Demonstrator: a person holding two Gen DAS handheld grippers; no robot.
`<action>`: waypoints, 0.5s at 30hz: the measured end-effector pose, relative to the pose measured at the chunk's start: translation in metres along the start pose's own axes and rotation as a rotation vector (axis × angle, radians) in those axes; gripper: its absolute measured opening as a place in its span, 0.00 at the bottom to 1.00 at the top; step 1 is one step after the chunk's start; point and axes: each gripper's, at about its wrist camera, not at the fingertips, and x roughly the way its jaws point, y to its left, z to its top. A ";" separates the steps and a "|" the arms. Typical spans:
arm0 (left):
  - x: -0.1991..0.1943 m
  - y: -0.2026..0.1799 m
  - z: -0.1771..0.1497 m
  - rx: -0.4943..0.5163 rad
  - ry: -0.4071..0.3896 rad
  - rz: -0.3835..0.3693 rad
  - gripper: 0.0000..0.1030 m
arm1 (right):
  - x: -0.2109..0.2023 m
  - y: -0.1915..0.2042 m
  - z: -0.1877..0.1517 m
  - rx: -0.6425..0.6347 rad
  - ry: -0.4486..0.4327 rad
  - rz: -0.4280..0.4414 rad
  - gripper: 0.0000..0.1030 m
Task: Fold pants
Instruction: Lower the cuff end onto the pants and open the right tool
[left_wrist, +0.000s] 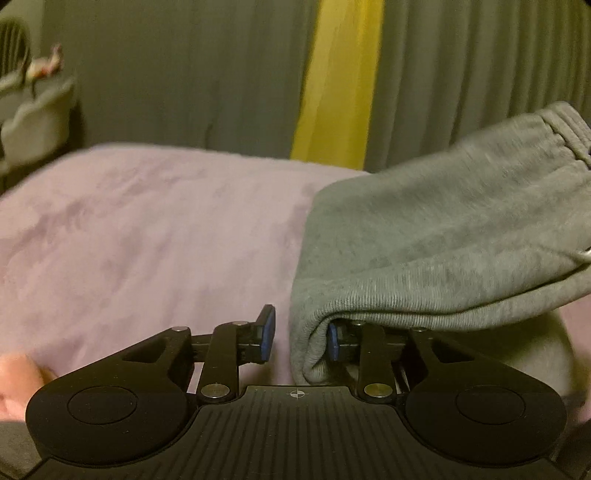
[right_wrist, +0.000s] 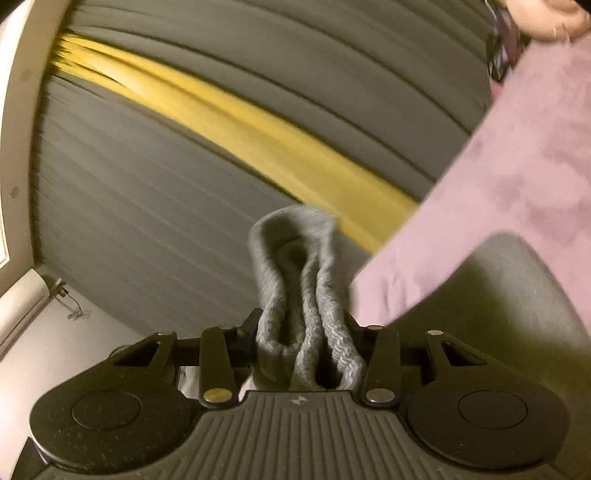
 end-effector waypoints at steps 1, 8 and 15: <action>0.001 -0.004 -0.002 0.026 0.011 0.013 0.31 | -0.001 -0.004 -0.002 -0.023 0.005 -0.049 0.41; 0.028 -0.013 -0.011 0.039 0.241 -0.034 0.62 | 0.006 -0.063 -0.034 -0.094 0.122 -0.536 0.54; 0.031 -0.022 -0.017 0.082 0.272 -0.054 0.74 | -0.003 -0.075 -0.040 0.048 0.169 -0.450 0.78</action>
